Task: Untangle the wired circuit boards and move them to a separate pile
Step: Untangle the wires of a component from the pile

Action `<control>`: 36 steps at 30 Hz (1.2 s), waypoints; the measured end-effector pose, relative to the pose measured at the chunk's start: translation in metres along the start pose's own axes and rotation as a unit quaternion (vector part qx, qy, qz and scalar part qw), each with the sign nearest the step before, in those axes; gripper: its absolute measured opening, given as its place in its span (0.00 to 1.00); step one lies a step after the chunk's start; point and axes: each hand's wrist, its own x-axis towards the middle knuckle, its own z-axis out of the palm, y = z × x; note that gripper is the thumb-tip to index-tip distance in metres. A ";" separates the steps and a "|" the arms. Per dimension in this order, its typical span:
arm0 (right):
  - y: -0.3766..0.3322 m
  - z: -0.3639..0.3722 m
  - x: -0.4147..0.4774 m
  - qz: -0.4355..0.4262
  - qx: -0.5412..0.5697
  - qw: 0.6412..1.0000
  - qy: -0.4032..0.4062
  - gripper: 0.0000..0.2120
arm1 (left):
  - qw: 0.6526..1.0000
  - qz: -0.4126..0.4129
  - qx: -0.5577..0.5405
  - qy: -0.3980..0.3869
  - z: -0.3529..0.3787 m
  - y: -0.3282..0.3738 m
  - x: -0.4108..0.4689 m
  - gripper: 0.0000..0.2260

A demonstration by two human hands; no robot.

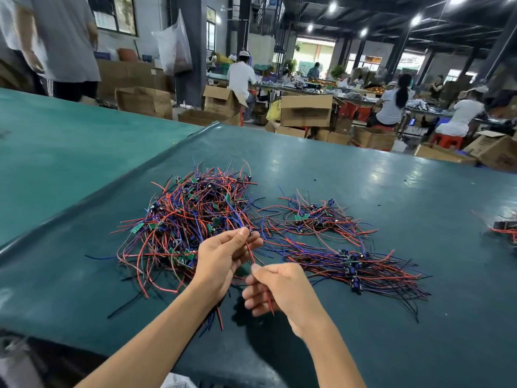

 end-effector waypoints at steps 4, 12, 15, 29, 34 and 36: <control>0.008 0.004 -0.012 0.016 0.007 1.000 0.008 0.15 | 1.000 -0.002 -0.003 0.017 -0.001 0.004 0.003 0.13; 0.012 -0.012 -0.029 0.027 0.024 0.999 0.004 0.16 | 0.999 -0.019 -0.006 0.033 0.009 0.014 0.008 0.06; 0.012 -0.014 -0.031 0.024 0.031 0.999 0.018 0.16 | 0.999 -0.028 0.005 0.037 0.022 0.011 0.009 0.06; -0.003 -0.064 -0.043 0.002 0.042 0.999 0.015 0.14 | 0.996 -0.072 -0.013 -0.046 0.026 0.019 0.006 0.08; -0.021 -0.102 -0.046 -0.041 0.070 0.997 0.005 0.11 | 0.991 -0.103 -0.070 -0.058 0.031 0.032 0.001 0.07; -0.026 -0.112 -0.045 -0.056 0.079 0.995 0.026 0.11 | 0.996 -0.083 -0.029 -0.032 0.031 0.034 0.002 0.09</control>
